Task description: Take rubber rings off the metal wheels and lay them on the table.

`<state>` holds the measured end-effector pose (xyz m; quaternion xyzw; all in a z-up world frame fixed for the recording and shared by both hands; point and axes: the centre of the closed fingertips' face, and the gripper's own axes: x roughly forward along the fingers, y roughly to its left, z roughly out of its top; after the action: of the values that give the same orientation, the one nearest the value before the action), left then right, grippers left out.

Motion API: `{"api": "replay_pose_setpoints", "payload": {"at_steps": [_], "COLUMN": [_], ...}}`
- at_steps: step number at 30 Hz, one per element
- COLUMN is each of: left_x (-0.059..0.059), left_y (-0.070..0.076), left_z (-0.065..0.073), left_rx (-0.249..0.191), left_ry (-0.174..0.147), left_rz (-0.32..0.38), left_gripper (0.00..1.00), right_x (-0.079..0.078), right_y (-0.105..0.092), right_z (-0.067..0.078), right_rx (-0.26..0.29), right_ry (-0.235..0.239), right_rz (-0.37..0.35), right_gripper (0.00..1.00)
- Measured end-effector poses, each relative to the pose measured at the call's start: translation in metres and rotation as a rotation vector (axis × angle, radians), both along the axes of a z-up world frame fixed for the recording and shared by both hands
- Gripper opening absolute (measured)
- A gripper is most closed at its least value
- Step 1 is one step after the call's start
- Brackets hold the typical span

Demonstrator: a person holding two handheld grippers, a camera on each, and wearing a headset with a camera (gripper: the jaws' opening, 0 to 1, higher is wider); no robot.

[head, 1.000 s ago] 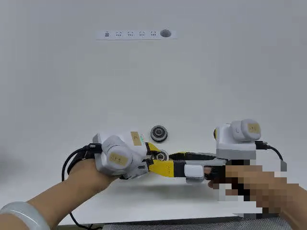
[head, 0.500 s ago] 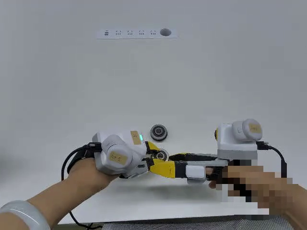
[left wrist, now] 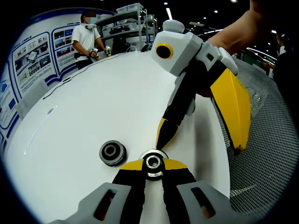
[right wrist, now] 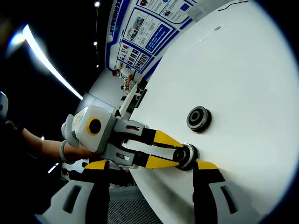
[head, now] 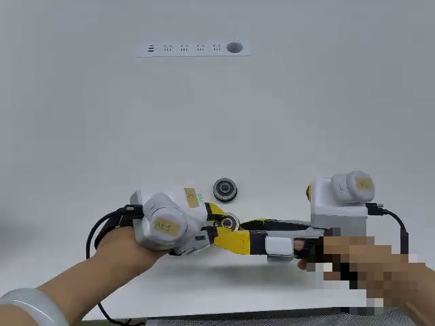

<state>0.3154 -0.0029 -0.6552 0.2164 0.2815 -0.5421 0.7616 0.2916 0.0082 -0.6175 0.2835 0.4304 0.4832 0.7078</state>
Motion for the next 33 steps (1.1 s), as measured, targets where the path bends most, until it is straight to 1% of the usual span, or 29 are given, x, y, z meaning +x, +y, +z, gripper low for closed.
{"api": "replay_pose_setpoints", "payload": {"at_steps": [7, 12, 17, 20, 23, 26, 33], "left_x": [0.0, 0.0, 0.0, 0.0, 0.0, 0.0, 0.0], "left_y": [0.0, 0.0, 0.001, 0.001, 0.001, 0.001, 0.0], "left_z": [0.0, 0.0, 0.0, -0.001, 0.0, -0.001, 0.0], "left_rx": [0.0, -0.001, -0.005, -0.005, -0.005, -0.005, -0.006], "left_ry": [0.0, 0.001, 0.002, 0.002, 0.002, 0.001, 0.001], "left_rz": [0.0, 0.001, 0.006, 0.007, 0.007, 0.006, 0.005], "left_gripper": [0.13, 0.13, 0.13, 0.13, 0.13, 0.13, 0.13], "right_x": [0.0, 0.003, 0.005, 0.007, 0.01, 0.012, 0.014], "right_y": [0.0, -0.003, -0.003, -0.005, -0.008, -0.01, -0.012], "right_z": [-0.001, -0.004, -0.005, -0.008, -0.015, -0.018, -0.022], "right_rx": [-0.002, -0.016, -0.027, -0.039, -0.061, -0.078, -0.098], "right_ry": [0.003, 0.008, 0.006, 0.007, 0.009, 0.006, 0.008], "right_rz": [0.0, -0.012, -0.017, -0.026, -0.038, -0.043, -0.05], "right_gripper": [0.73, 0.66, 0.62, 0.57, 0.49, 0.43, 0.35]}}
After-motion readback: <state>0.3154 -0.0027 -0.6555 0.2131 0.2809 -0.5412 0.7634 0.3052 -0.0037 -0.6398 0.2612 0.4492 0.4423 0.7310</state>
